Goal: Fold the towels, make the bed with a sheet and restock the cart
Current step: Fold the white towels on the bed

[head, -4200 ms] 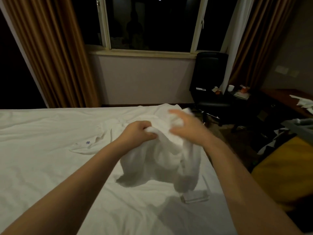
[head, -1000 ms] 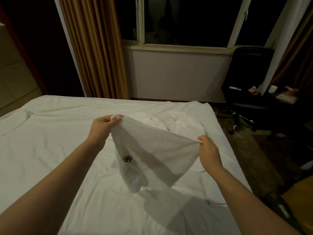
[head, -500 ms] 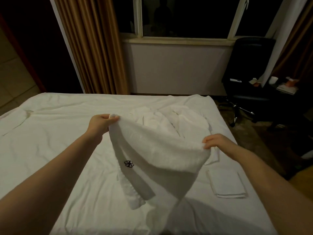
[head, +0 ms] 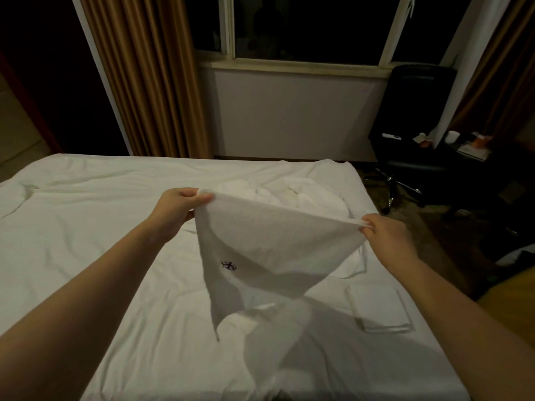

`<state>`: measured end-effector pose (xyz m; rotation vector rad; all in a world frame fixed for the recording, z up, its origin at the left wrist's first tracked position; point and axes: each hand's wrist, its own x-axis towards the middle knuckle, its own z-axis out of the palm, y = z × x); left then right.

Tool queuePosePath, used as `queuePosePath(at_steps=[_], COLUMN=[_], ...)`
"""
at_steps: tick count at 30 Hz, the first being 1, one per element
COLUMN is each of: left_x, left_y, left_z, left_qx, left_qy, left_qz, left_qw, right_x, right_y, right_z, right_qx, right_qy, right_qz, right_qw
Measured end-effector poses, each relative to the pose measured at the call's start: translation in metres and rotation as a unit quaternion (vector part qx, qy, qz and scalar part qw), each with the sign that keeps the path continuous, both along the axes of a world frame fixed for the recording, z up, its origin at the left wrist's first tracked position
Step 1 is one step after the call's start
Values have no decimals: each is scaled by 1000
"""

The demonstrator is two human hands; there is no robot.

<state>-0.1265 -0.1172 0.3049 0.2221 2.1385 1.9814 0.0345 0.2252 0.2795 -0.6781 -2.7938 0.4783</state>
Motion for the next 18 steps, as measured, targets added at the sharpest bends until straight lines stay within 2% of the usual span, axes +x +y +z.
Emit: queuePosePath(at_steps=[3, 5, 8, 18], left_x=[-4, -9, -16, -33], left_y=[2, 3, 4, 18], left_z=[5, 8, 12, 12], left_qx=[2, -8, -28, -67], left_qy=[21, 39, 53, 67], left_qz=[-20, -12, 14, 37], left_qw=[1000, 999, 998, 995], right_x=[-6, -11, -17, -33], right_y=[3, 3, 1, 12], right_z=[7, 14, 27, 24], right_qx=[3, 20, -3, 0], right_qy=[55, 102, 136, 46], right_qz=[-22, -29, -28, -39], right_qw=[998, 994, 990, 998])
